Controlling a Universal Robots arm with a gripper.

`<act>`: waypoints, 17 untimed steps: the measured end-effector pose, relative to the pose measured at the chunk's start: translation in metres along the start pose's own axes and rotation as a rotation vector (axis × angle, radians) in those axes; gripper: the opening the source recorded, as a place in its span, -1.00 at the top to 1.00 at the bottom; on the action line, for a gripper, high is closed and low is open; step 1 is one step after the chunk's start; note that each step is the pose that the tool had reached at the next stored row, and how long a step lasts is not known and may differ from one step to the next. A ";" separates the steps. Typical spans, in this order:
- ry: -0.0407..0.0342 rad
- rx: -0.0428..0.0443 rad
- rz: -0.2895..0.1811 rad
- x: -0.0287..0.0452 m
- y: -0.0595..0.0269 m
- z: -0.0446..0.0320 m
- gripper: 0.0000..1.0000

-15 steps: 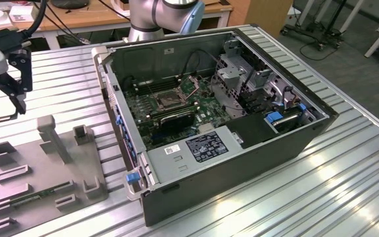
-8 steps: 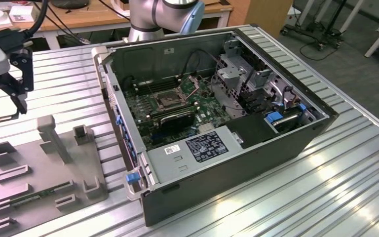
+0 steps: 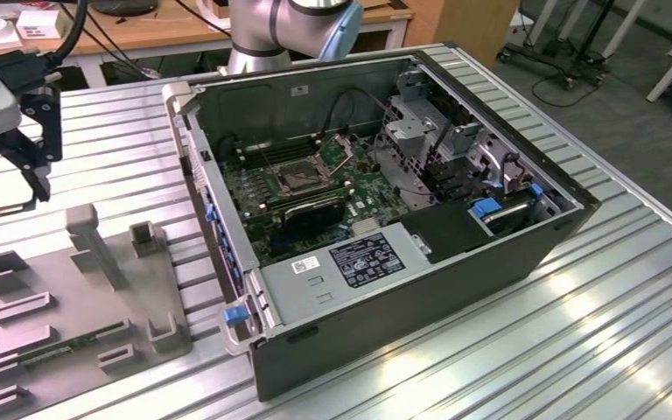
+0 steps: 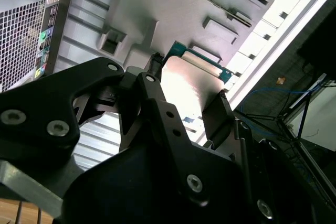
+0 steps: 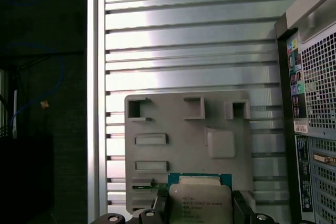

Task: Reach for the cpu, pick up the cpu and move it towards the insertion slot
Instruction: 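Pick up the cpu and move it towards the insertion slot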

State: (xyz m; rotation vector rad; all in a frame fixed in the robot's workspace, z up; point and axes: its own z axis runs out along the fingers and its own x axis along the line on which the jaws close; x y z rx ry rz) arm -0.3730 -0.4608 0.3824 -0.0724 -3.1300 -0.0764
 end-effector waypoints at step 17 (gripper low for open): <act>0.0000 0.0000 0.000 -0.0062 0.0003 -0.0001 -0.09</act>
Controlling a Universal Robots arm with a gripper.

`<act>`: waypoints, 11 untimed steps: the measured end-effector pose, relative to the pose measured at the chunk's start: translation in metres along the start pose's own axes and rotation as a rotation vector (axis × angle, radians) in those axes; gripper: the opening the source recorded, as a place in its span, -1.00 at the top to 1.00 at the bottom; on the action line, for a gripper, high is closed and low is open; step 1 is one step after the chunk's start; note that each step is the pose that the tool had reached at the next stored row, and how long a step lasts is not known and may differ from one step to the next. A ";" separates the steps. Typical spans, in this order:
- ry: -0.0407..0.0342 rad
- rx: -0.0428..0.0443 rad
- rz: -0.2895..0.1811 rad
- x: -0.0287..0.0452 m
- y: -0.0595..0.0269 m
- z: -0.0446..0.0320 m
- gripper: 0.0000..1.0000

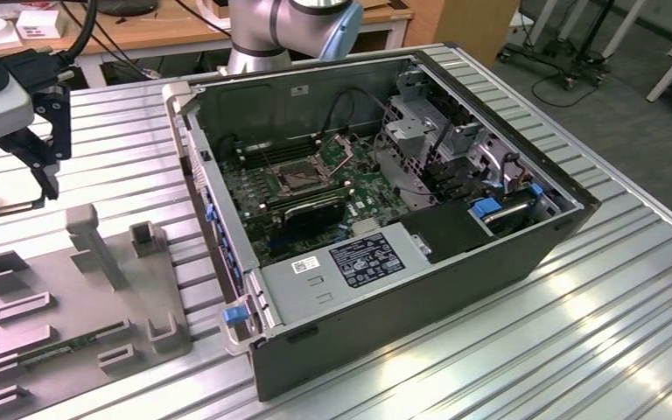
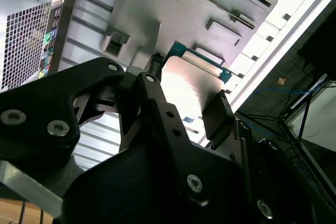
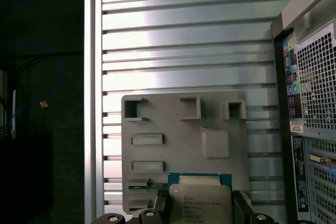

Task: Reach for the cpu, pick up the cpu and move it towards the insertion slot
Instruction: 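Pick up the cpu and move it towards the insertion slot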

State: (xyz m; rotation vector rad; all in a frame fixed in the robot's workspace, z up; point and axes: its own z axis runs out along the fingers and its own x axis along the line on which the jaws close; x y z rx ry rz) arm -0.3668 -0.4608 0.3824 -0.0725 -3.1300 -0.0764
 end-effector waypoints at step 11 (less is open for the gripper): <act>0.0000 0.0000 0.000 -0.0039 0.0002 0.0000 -0.09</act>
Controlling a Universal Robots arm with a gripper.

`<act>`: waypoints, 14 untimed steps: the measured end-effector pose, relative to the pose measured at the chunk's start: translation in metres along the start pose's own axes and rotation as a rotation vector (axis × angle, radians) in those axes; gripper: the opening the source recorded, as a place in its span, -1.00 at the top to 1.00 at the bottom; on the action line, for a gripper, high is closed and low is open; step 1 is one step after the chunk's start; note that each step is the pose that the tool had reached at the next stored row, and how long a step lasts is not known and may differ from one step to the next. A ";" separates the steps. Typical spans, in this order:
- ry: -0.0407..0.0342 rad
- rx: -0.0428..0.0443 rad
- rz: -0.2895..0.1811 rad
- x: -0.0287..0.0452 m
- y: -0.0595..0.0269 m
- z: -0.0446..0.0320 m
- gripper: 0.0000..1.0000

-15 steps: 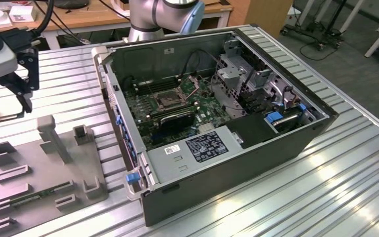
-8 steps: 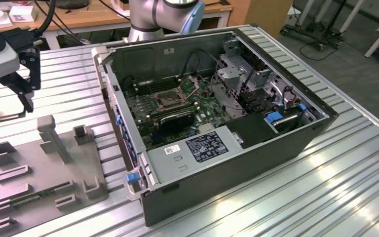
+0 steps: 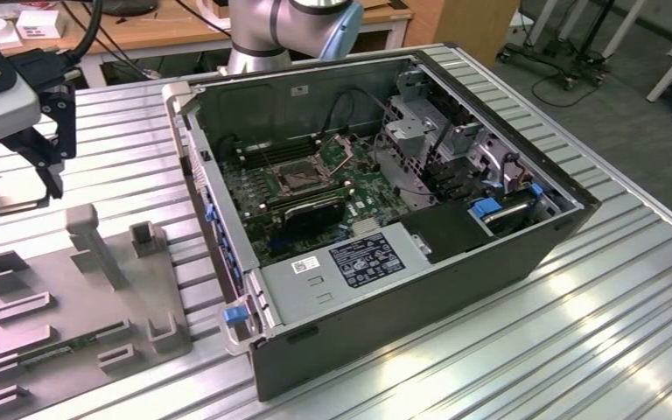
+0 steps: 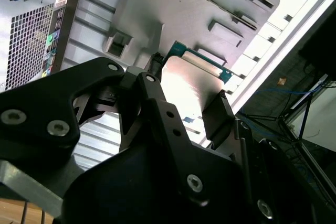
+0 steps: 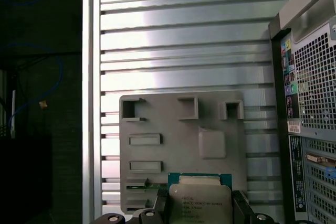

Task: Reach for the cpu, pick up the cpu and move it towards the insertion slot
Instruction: 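Pick up the cpu and move it towards the insertion slot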

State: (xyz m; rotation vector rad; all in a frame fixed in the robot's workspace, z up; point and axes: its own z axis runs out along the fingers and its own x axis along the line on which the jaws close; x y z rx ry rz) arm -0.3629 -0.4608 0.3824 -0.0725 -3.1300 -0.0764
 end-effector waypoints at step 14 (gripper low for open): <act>0.0000 0.0000 0.000 -0.0072 0.0004 -0.0001 -0.09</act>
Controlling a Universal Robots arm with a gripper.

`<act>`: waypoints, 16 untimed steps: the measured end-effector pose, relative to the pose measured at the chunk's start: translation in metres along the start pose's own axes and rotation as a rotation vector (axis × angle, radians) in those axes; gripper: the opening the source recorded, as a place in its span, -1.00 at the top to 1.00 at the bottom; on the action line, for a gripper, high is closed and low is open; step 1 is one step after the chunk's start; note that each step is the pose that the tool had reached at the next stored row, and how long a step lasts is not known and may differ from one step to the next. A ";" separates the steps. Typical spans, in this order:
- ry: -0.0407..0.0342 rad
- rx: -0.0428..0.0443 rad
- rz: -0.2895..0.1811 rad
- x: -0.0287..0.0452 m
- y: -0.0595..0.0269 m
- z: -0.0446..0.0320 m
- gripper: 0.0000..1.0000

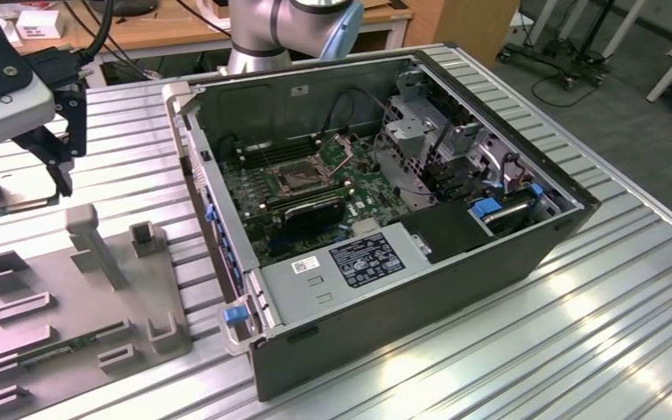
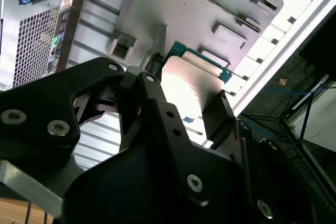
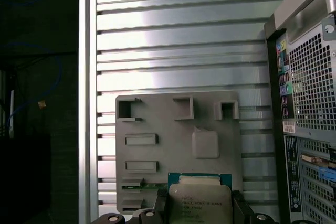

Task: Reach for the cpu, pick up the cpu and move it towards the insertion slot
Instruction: 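Pick up the cpu and move it towards the insertion slot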

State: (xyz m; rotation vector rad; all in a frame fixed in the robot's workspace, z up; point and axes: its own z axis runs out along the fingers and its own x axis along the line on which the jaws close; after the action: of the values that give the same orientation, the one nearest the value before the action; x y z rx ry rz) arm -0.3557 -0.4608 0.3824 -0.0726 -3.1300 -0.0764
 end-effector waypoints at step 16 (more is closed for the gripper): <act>0.0001 0.0001 0.000 -0.0063 0.0003 -0.0001 -0.09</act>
State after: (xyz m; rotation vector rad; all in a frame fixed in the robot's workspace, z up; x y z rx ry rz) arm -0.3494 -0.4607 0.3825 -0.0724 -3.1299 -0.0762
